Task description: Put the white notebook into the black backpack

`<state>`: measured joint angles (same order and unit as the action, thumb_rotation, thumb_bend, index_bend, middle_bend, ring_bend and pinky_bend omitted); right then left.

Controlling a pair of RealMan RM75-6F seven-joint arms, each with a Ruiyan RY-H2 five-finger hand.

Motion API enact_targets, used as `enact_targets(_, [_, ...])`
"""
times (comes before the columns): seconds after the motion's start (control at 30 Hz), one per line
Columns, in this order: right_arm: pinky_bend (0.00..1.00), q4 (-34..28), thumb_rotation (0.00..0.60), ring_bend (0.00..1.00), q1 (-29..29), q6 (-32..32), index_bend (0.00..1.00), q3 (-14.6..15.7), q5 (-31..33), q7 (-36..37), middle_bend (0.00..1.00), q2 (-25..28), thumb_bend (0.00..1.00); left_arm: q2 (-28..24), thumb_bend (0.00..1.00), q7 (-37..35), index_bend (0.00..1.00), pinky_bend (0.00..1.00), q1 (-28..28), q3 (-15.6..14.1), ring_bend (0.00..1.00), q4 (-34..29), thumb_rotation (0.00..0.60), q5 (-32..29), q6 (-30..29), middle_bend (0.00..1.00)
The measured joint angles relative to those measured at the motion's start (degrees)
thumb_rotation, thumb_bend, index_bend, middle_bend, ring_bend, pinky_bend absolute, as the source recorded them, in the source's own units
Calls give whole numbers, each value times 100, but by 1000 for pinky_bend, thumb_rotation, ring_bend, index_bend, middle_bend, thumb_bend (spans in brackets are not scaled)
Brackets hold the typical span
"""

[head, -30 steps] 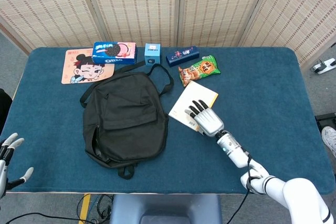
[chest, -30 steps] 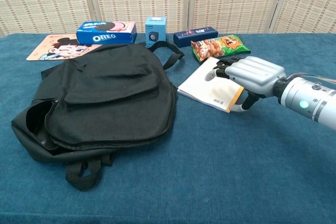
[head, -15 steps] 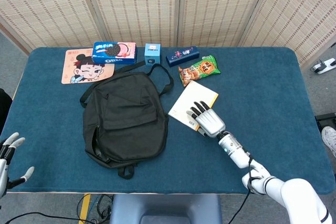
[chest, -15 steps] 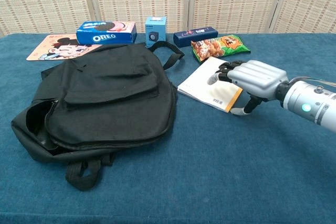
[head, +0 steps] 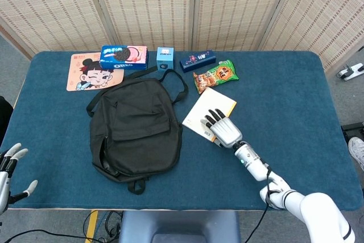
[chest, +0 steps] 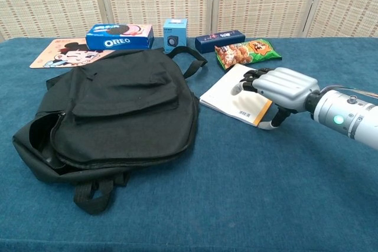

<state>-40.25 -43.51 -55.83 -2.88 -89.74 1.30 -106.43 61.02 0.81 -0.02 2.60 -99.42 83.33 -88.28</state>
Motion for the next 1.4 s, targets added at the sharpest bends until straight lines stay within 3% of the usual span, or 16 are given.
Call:
enact_targets(0.23, [83, 142, 600, 44, -94, 53, 175, -9, 13, 73, 214, -107, 331, 20, 248, -25, 213, 32, -9, 1, 95, 36, 600, 5, 12, 85])
enact_targets(0.4, [83, 220, 600, 45, -188, 62, 229, -63, 32, 185, 260, -163, 450, 14, 248, -40, 213, 32, -2, 15, 95, 42, 600, 0, -15, 85])
enact_targets(0.57, [83, 322, 600, 60, -361, 165, 259, -180, 103, 271, 283, -207, 478, 15, 248, -63, 213, 32, 9, 10, 95, 67, 600, -26, -5, 85])
enact_targets(1.2, [83, 479, 600, 73, -667, 174, 285, -485, 374, 341, 293, -332, 485, 24, 248, -128, 214, 32, 1, 12, 95, 116, 600, -70, 55, 85])
enact_targets(1.4, [83, 468, 600, 73, -708, 124, 361, -556, 443, 333, 288, -361, 342, 28, 248, -130, 216, 32, -14, 15, 95, 118, 600, -77, 81, 85])
